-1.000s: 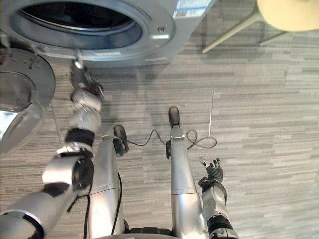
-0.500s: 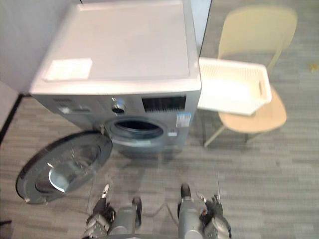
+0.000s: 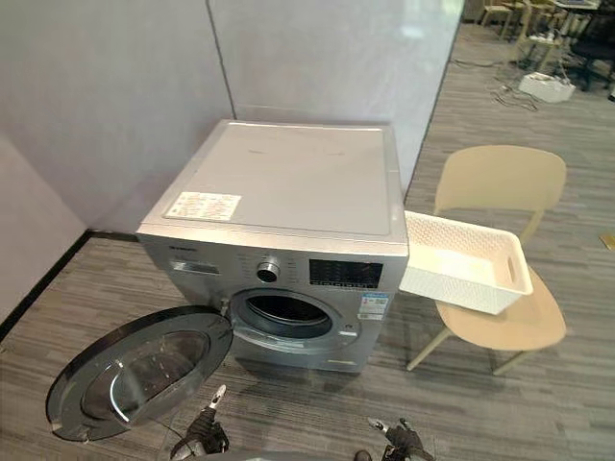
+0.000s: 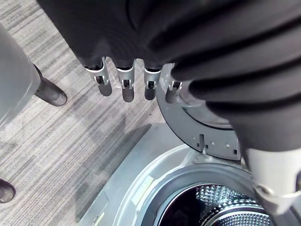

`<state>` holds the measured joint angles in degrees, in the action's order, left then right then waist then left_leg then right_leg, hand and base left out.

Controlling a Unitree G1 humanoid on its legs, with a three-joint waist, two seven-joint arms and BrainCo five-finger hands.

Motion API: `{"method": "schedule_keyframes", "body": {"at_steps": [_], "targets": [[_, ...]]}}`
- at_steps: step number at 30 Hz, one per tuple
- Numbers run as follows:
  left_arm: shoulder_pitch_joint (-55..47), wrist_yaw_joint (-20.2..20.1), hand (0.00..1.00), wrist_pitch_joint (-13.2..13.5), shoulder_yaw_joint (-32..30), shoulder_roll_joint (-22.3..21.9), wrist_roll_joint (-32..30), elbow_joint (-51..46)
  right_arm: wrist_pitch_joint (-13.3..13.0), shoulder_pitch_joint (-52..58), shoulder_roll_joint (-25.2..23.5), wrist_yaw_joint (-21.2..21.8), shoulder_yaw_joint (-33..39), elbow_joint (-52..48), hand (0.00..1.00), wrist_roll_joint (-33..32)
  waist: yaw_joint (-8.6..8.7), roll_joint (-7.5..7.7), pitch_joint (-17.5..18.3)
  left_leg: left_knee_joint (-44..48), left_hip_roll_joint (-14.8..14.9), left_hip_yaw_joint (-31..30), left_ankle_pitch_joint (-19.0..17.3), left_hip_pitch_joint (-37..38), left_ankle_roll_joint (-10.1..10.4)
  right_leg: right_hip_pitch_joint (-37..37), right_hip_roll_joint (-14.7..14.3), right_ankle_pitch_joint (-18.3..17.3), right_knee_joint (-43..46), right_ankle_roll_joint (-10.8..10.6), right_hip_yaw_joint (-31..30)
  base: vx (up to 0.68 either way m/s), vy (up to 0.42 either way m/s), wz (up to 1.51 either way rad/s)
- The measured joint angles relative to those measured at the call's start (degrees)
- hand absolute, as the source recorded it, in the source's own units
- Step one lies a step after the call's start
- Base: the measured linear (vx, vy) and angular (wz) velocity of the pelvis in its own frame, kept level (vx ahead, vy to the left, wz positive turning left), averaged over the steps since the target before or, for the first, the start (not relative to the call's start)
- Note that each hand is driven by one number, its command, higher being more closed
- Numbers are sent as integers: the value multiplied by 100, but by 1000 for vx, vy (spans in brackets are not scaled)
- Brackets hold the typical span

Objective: Pick up the laundry basket with both hands and put the clothes into the washing machine.

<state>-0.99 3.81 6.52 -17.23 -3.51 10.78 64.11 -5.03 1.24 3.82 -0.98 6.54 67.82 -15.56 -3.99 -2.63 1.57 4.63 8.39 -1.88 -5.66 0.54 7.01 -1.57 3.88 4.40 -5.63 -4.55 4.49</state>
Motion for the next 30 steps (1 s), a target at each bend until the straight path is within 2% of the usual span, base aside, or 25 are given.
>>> {"method": "schedule_keyframes", "body": {"at_steps": [3, 4, 5, 6, 7, 8, 9, 10, 11, 12, 13, 14, 15, 16, 18, 20, 21, 23, 24, 26, 27, 28, 29, 30], "targets": [[52, 11, 0, 0, 502, 47, 14, -137, 41, -133, 5, 1, -249, 9, 0, 61, 6, 28, -47, 57, -156, -421, 253, -224, -8, -90, 134, -102, 84, 1, 498, -82, -7, 100], [95, 8, 0, 5, 681, 30, 21, -257, 50, -208, 19, -2, -232, 54, 0, 112, -10, -41, -217, 279, -169, -513, 265, -321, -11, -55, 180, -352, 525, 30, 712, -177, 11, 107], [87, 15, 0, 8, 696, 27, 1, -301, 57, -227, 18, -7, -222, 64, 0, 119, -14, -45, -255, 336, -179, -523, 273, -347, -23, -37, 213, -434, 642, 33, 774, -191, 38, 100], [42, 28, 0, 28, 785, 50, -35, -337, 58, -324, 7, -9, -112, 80, 0, 167, 4, 49, -320, 397, -232, -550, 373, -426, -112, 99, 393, -674, 1022, 58, 947, -186, 58, 73], [-7, 42, 0, 34, 823, 56, -36, -340, 56, -336, 32, -26, 11, 97, 0, 163, 8, 68, -319, 496, -248, -418, 305, -457, -231, 143, 528, -771, 1203, 35, 1054, -164, 61, 84], [-21, 46, 0, 42, 824, 65, -20, -383, 51, -310, 55, -38, 62, 96, 0, 156, 20, 66, -317, 981, -245, -175, 118, -634, -441, 188, 646, -791, 1302, 33, 1140, -155, 109, 51], [-25, 52, 0, 43, 820, 119, -7, -398, 50, -329, 154, -53, 89, 67, 0, 147, 37, 107, -324, 1839, -215, 50, -141, -900, -650, 292, 806, -812, 1414, 0, 1115, -119, 154, 20], [-58, 98, 0, 52, 815, 185, 1, -397, 45, -310, 246, -53, 82, 12, 0, 144, 53, 117, -329, 2466, -87, 68, -340, -1025, -630, 329, 908, -836, 1439, -46, 1037, -113, 196, -5], [-89, 135, 0, 66, 813, 217, 1, -397, 48, -290, 281, -53, 70, 13, 0, 144, 67, 115, -329, 2625, 20, 35, -392, -1004, -581, 340, 933, -853, 1442, -80, 977, -88, 255, -18], [-177, 176, 0, 86, 808, 281, -5, -395, 51, -259, 318, -55, 27, 11, 0, 150, 161, 105, -327, 2678, 278, -74, -410, -908, -551, 360, 948, -854, 1443, -137, 854, -23, 334, -17], [-218, 225, 0, 81, 808, 308, -9, -382, 59, -241, 344, -62, 15, 11, 0, 149, 199, 86, -325, 2193, 351, -356, -480, -691, -220, 403, 981, -756, 1431, -317, 713, -8, 378, -21], [-231, 262, 0, 83, 809, 307, -9, -384, 69, -241, 354, -71, 14, 12, 0, 150, 189, 41, -300, 1927, 266, -458, -640, -524, -40, 432, 1010, -698, 1382, -417, 645, 5, 385, -8], [-240, 286, 0, 83, 833, 303, -8, -384, 69, -249, 389, -96, -10, 28, 0, 152, 248, -10, -314, 1422, 205, -389, -919, -395, 68, 428, 1022, -578, 1218, -624, 610, -7, 285, 4], [-239, 285, 0, 81, 859, 348, -6, -376, 80, -282, 309, -104, -73, 98, 0, 156, 276, 127, -352, 1422, 73, -348, -894, -421, 33, 428, 1114, -556, 1175, -660, 495, -6, 285, 13], [-342, 332, 0, 81, 923, 605, -5, -388, 139, -273, 127, -102, -92, 173, 0, 161, 299, 302, -304, 1475, -176, -284, -921, -398, -62, 156, 1080, -392, 1044, -613, 471, 31, 233, 4], [-321, 374, 0, 91, 1169, 752, -23, -427, 121, -344, 117, -138, -126, 162, 0, 156, 271, 310, -285, 1653, -389, -207, -997, -506, -188, 125, 1281, -185, 798, -707, 469, 0, 216, -6], [-279, 377, 0, 96, 1334, 835, -45, -498, 102, -376, 121, -145, -180, 155, 0, 154, 280, 366, -228, 1771, -512, -199, -1032, -656, -249, 191, 1397, -116, 718, -772, 469, -40, 176, 0], [-259, 374, 0, 147, 1517, 908, -88, -681, 104, -375, 108, -148, -204, 157, 0, 151, 280, 307, -155, 2003, -670, -198, -1108, -1034, -335, 435, 1524, -77, 678, -831, 484, -36, 151, 9], [-245, 366, 0, 152, 1603, 917, -149, -802, 106, -385, 113, -149, -192, 155, 0, 151, 272, 330, -138, 2199, -740, -202, -1165, -1306, -401, 602, 1583, -24, 661, -926, 495, -10, 163, 14], [-161, 361, 0, 170, 1793, 930, -202, -1015, 114, -415, 153, -173, -149, 154, 0, 134, 257, 237, -82, 2659, -831, -209, -1324, -1825, -529, 898, 1701, 188, 640, -1053, 527, 23, 199, 11], [-109, 365, 0, 173, 1827, 952, -202, -1055, 115, -426, 161, -185, -140, 154, 0, 115, 245, 216, -87, 2782, -827, -218, -1394, -2004, -599, 1002, 1703, 352, 661, -1045, 504, -18, 235, -18], [-73, 369, 0, 178, 1902, 994, -203, -1071, 118, -432, 164, -193, -149, 126, 0, 30, 152, 125, -54, 2821, -738, -134, -1439, -2079, -659, 1194, 1612, 786, 680, -926, 502, -46, 210, -40], [-79, 367, 0, 186, 1909, 1010, -203, -1106, 118, -449, 170, -208, -169, 95, 0, 29, 108, 104, -69, 2807, -673, -88, -1444, -2095, -679, 1288, 1524, 1108, 658, -799, 499, -46, 265, -69], [-96, 370, 0, 191, 1904, 1036, -203, -1196, 115, -480, 187, -223, -203, 26, 0, 28, 73, 35, -80, 2647, -582, 50, -1343, -2043, -793, 1348, 1346, 1854, 408, -342, 440, -23, 291, -60]]}}
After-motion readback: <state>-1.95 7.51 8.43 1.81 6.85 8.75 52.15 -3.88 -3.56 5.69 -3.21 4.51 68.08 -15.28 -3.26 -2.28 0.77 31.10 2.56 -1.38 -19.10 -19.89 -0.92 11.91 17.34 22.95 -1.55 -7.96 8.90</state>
